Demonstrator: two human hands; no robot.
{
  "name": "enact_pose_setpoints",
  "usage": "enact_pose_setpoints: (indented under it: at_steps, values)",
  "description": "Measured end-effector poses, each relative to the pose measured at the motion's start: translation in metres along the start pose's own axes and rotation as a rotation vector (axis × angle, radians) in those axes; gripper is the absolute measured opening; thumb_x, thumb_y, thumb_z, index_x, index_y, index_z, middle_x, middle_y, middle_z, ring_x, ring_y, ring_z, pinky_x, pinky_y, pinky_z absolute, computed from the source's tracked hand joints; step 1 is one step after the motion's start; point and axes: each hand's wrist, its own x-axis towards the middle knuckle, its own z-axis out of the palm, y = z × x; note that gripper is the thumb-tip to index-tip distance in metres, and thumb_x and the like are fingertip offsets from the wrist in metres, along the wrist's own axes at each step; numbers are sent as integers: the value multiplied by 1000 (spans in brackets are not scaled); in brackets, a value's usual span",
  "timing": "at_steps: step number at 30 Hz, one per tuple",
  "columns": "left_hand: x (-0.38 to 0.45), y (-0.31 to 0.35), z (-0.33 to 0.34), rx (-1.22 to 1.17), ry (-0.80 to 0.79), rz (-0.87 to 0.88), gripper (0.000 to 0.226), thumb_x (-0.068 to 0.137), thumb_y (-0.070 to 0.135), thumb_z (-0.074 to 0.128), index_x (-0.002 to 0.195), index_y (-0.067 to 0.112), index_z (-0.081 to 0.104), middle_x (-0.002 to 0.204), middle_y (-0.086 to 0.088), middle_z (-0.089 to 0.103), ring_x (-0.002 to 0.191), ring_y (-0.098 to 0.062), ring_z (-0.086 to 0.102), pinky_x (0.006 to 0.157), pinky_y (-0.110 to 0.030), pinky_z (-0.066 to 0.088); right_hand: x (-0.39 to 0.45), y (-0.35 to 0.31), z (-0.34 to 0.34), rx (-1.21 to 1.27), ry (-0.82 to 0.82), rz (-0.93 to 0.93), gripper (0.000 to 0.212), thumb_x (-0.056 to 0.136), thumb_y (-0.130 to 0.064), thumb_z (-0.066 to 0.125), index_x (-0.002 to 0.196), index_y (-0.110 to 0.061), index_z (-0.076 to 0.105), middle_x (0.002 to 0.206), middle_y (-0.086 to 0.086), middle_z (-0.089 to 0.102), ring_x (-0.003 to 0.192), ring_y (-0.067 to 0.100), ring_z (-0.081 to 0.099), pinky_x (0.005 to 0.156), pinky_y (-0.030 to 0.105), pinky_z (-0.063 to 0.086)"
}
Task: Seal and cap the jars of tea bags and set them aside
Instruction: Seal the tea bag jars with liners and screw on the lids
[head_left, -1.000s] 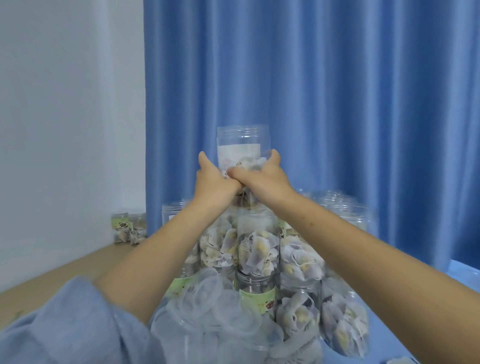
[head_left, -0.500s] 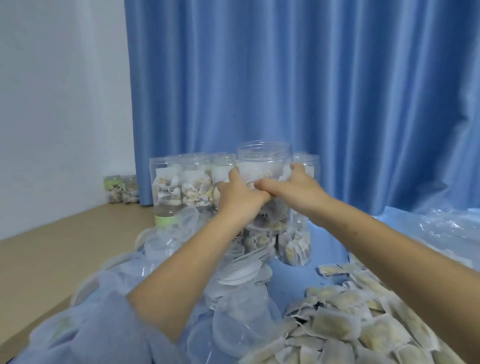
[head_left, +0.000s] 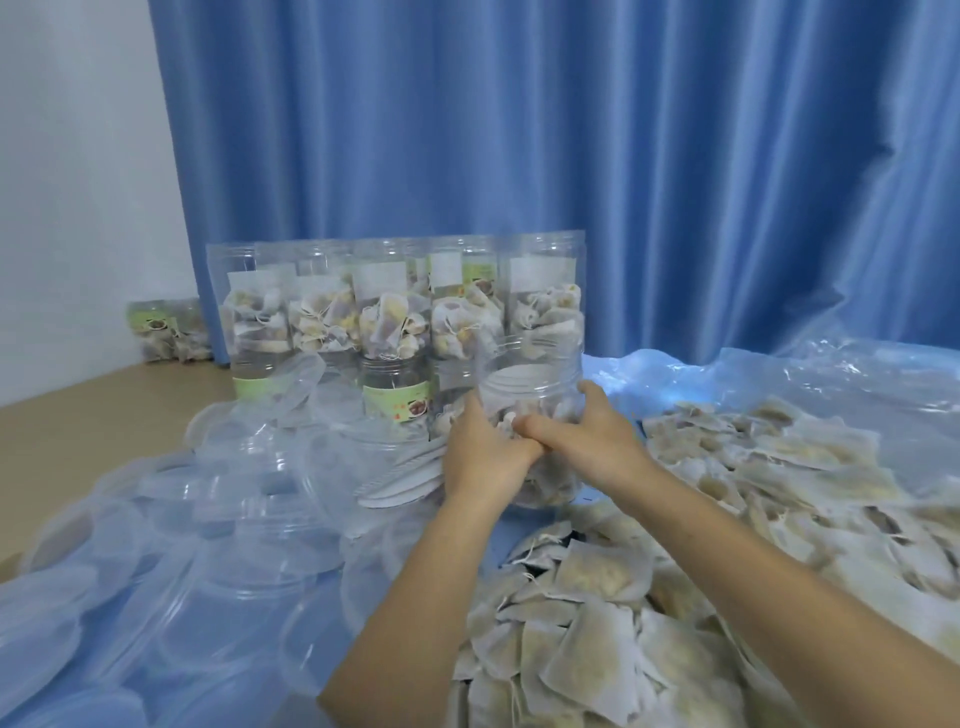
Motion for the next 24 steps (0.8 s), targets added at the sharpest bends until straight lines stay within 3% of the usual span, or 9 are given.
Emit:
enact_pose_setpoints:
  at_steps: [2, 7, 9, 11, 15, 17, 19, 22, 24]
  values:
    - [2, -10, 2, -60, -65, -9, 66, 68, 12, 72, 126, 14, 42, 115, -4, 61, 98, -20, 61, 77, -28, 51, 7, 13, 10, 2, -32, -4, 52, 71, -42, 74, 109, -30, 41, 94, -14, 61, 88, 4, 59, 60, 13, 38]
    - [6, -29, 10, -154, -166, -30, 85, 75, 6, 69, 142, 15, 18, 102, 10, 57, 79, 1, 55, 51, -6, 45, 20, 42, 27, 41, -76, 36, 60, 78, -47, 69, 124, -28, 34, 88, -14, 52, 78, 1, 53, 66, 20, 43]
    - [6, -32, 16, -166, -133, -3, 88, 74, 8, 71, 144, 17, 20, 124, 1, 56, 101, -13, 60, 76, -17, 53, 24, 49, 27, -1, -96, 35, 68, 77, -56, 65, 130, -26, 35, 106, -7, 59, 90, 8, 57, 73, 22, 44]
    - [5, -31, 20, -166, -76, 21, 83, 72, 11, 73, 141, 18, 30, 132, -4, 54, 116, -20, 55, 96, -36, 48, 30, 52, 22, 30, -142, 69, 79, 74, -63, 59, 140, -28, 34, 127, -2, 57, 111, 17, 57, 91, 30, 45]
    - [8, -27, 19, -197, 2, 3, 57, 73, 12, 71, 123, 21, 46, 114, 4, 61, 104, -19, 60, 91, -37, 49, 46, 53, 9, 49, -71, 98, 30, 93, -35, 42, 118, -27, 56, 127, 7, 58, 109, 24, 55, 104, 43, 40]
    - [10, -21, 15, -245, 53, -26, 50, 76, 11, 69, 118, 22, 47, 110, 10, 57, 107, -20, 58, 87, -31, 47, 58, 58, 4, -139, 16, 44, 32, 94, -18, 39, 118, -22, 59, 127, 10, 59, 109, 26, 55, 103, 38, 41]
    - [12, -16, 9, -277, 82, -58, 56, 79, 14, 68, 129, 19, 44, 117, 7, 52, 108, -28, 59, 88, -36, 48, 66, 62, 0, -514, 0, 6, 40, 91, -8, 41, 128, -13, 55, 131, 11, 56, 118, 28, 52, 99, 32, 40]
    - [12, -12, 2, -301, 94, -32, 54, 80, 15, 67, 129, 20, 46, 115, 7, 54, 94, -21, 63, 72, -31, 50, 72, 73, 2, -1035, -243, 3, 43, 92, -7, 40, 133, -11, 49, 132, 12, 49, 123, 31, 44, 100, 34, 38]
    - [12, -11, -1, -332, 103, -26, 46, 80, 12, 67, 123, 20, 49, 114, 5, 59, 91, -15, 63, 67, -23, 46, 70, 82, 6, -1136, -356, 45, 41, 92, -8, 41, 132, -14, 50, 132, 13, 49, 122, 32, 45, 99, 36, 41]
